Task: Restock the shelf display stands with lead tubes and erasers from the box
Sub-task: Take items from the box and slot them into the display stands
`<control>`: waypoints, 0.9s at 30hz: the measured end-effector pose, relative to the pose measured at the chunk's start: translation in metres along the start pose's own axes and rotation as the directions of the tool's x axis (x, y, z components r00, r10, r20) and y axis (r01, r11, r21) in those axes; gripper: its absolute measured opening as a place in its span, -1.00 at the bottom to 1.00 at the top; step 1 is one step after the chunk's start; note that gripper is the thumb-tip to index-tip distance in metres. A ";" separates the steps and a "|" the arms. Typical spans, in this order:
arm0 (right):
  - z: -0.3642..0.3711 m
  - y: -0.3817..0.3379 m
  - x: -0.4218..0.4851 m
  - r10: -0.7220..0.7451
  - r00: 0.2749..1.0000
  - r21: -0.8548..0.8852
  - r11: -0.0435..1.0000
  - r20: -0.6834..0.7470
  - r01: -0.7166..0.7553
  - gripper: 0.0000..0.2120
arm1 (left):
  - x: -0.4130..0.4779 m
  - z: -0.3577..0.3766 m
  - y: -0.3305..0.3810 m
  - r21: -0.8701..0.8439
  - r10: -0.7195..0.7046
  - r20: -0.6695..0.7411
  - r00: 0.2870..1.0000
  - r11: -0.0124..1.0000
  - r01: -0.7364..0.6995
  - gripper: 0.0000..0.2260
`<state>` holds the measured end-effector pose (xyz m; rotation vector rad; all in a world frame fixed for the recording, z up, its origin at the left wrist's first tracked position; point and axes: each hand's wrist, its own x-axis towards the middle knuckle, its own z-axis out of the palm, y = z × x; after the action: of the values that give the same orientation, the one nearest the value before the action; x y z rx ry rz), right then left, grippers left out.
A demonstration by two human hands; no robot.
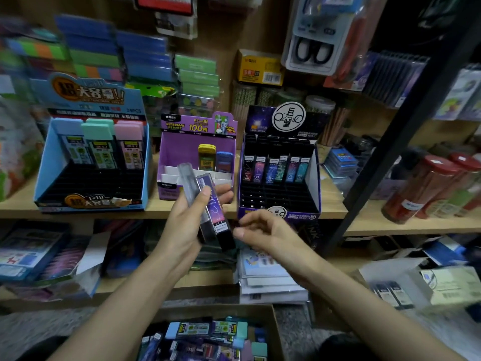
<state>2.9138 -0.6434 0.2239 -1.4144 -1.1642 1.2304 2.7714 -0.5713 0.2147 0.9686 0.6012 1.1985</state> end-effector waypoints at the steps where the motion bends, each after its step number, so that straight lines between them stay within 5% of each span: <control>1: 0.001 0.003 -0.002 0.009 0.999 -0.018 1.000 0.037 -0.009 -0.81 | 0.000 0.003 -0.001 -0.021 -0.002 0.007 1.000 1.000 0.003 -0.84; 5: 0.004 0.009 -0.006 0.009 0.994 0.032 0.999 0.107 -0.012 -0.96 | 0.000 0.012 -0.006 -0.037 -0.027 0.015 1.000 0.999 0.028 -0.78; 12: -0.033 0.000 -0.002 0.050 0.995 0.216 0.976 -0.088 -0.030 -0.93 | 0.004 0.011 -0.011 0.013 -0.053 -0.011 0.999 0.999 0.053 -0.80; 19: -0.053 -0.014 0.014 0.008 0.971 0.488 0.865 -0.240 0.114 -0.92 | 0.000 0.014 -0.019 0.414 -0.050 0.156 0.987 0.910 -0.020 -0.86; 23: -0.051 -0.022 0.024 -0.133 0.932 0.313 0.918 -0.337 0.244 -0.91 | 0.002 0.014 -0.020 0.515 -0.070 0.208 0.975 0.856 -0.048 -0.90; 27: -0.081 -0.047 0.033 -0.458 0.774 -0.230 0.889 -0.437 0.397 -0.99 | 0.006 0.008 -0.015 0.469 -0.078 0.134 0.988 0.883 0.006 -0.62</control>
<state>2.9919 -0.6077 0.2736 -1.3393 -1.1327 0.4470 2.7871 -0.5685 0.2060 1.4329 0.8080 0.9448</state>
